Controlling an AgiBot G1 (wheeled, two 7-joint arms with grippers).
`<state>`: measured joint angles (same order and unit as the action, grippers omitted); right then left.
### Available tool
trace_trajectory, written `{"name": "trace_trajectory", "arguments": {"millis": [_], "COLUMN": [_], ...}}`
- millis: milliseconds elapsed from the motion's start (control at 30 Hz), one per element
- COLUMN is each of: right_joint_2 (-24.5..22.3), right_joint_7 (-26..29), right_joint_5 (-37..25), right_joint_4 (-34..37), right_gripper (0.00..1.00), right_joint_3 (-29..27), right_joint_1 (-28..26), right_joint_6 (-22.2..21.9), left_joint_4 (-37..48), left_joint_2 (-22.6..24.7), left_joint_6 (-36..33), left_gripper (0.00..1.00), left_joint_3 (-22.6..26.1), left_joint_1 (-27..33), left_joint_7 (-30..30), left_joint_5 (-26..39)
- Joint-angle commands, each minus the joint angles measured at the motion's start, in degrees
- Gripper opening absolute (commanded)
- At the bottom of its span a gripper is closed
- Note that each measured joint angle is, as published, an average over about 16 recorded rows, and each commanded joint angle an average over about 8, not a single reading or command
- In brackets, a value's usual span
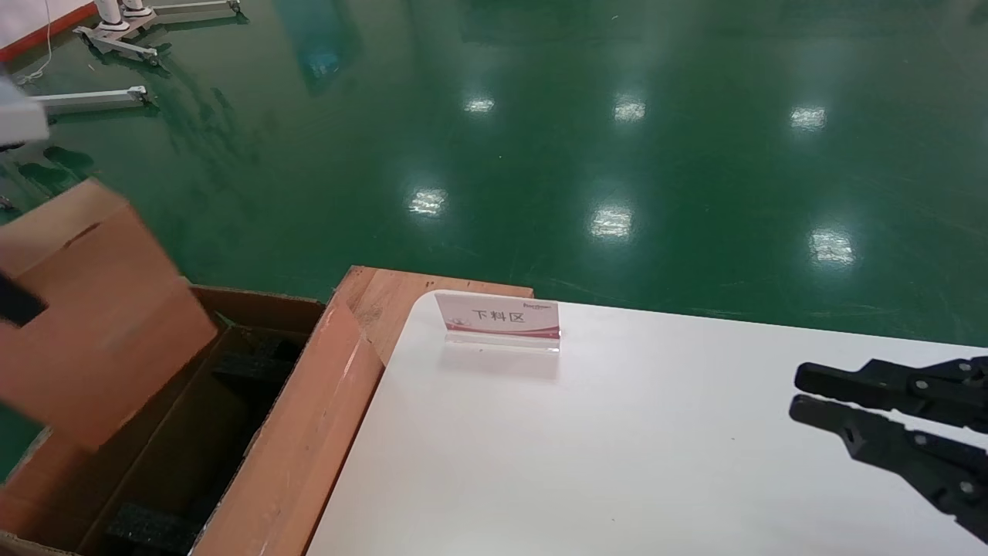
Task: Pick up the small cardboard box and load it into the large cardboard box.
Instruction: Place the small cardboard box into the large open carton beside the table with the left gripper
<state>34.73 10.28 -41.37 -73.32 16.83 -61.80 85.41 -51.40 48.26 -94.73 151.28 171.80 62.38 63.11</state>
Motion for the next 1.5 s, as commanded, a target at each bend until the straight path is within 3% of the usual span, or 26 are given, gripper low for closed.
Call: {"name": "trace_trajectory", "arguments": {"millis": [33,233,400,1500], "right_joint_2": [0.0,0.0,0.0,-0.1], "right_joint_7": [0.0,0.0,0.0,-0.1], "right_joint_5": [0.0,0.0,0.0,0.1], "right_joint_4": [0.0,0.0,0.0,0.0], "right_gripper": [1.0,1.0,1.0,1.0], "right_joint_3": [0.0,0.0,0.0,0.1], "right_joint_1": [0.0,0.0,0.0,0.0], "right_joint_6": [0.0,0.0,0.0,-0.1], "left_joint_4": [0.6,1.8,2.2,0.3], "left_joint_2": [0.3,0.3,-0.8,-10.5], "left_joint_6": [0.1,0.9,2.9,13.1], "left_gripper": [0.0,0.0,0.0,0.0], "left_joint_3": [3.6,8.8,10.3,6.8], "left_joint_1": [0.3,-0.3,-3.2,-12.3], "left_joint_7": [-1.2,-1.8,-1.3,5.3], "left_joint_5": [-1.9,-6.0,-7.4,0.2]}}
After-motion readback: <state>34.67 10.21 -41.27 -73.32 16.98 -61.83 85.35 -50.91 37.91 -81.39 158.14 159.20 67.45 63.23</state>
